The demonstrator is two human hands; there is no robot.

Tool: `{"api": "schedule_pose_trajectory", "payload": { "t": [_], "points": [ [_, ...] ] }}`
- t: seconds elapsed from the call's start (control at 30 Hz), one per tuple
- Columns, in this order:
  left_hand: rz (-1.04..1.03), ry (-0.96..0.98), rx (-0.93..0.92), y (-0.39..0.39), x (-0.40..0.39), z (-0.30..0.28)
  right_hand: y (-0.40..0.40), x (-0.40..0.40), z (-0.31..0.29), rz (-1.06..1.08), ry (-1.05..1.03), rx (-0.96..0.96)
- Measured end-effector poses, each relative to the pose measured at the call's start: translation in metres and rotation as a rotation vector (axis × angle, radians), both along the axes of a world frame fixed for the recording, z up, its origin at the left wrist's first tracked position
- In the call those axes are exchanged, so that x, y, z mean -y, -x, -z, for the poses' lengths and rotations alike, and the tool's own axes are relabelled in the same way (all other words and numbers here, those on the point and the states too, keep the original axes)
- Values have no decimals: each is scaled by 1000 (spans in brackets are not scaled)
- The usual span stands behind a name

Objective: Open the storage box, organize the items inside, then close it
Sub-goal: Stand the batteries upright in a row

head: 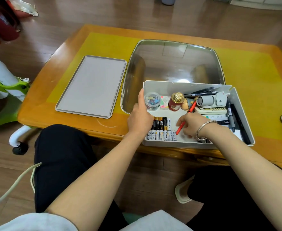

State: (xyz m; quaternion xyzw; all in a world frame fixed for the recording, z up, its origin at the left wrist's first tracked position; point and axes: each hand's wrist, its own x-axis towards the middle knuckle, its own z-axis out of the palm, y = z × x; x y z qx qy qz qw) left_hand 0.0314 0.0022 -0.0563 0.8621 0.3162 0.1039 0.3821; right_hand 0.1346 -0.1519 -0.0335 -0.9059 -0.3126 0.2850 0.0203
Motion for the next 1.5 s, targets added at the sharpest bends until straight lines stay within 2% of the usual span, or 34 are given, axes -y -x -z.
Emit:
{"api": "schedule_pose_trajectory", "payload": {
  "t": [0.2, 0.67, 0.73, 0.9, 1.03, 1.17, 1.27, 1.37, 1.5],
  "points": [
    [-1, 8, 6, 1, 0, -1, 4, -2, 3, 72, -32, 114],
    [1, 2, 17, 0, -1, 3, 2, 41, -33, 404, -456, 379],
    [1, -2, 18, -1, -1, 3, -8, 56, -38, 479, -449, 464],
    [-4, -10, 8, -2, -2, 6, -29, 85, -41, 543, -281, 597],
    [-6, -14, 8, -2, -1, 7, -33, 91, -37, 538, -164, 476],
    [-4, -11, 8, -2, -2, 7, -26, 84, -38, 439, -281, 488],
    [-1, -6, 19, -2, -2, 6, -13, 69, -41, 261, -306, 277],
    [-3, -6, 19, -2, -2, 7, -3, 53, -36, 79, -149, 62],
    [0, -6, 19, -2, -2, 6, 3, 30, -19, -122, 58, 37]
  ]
}}
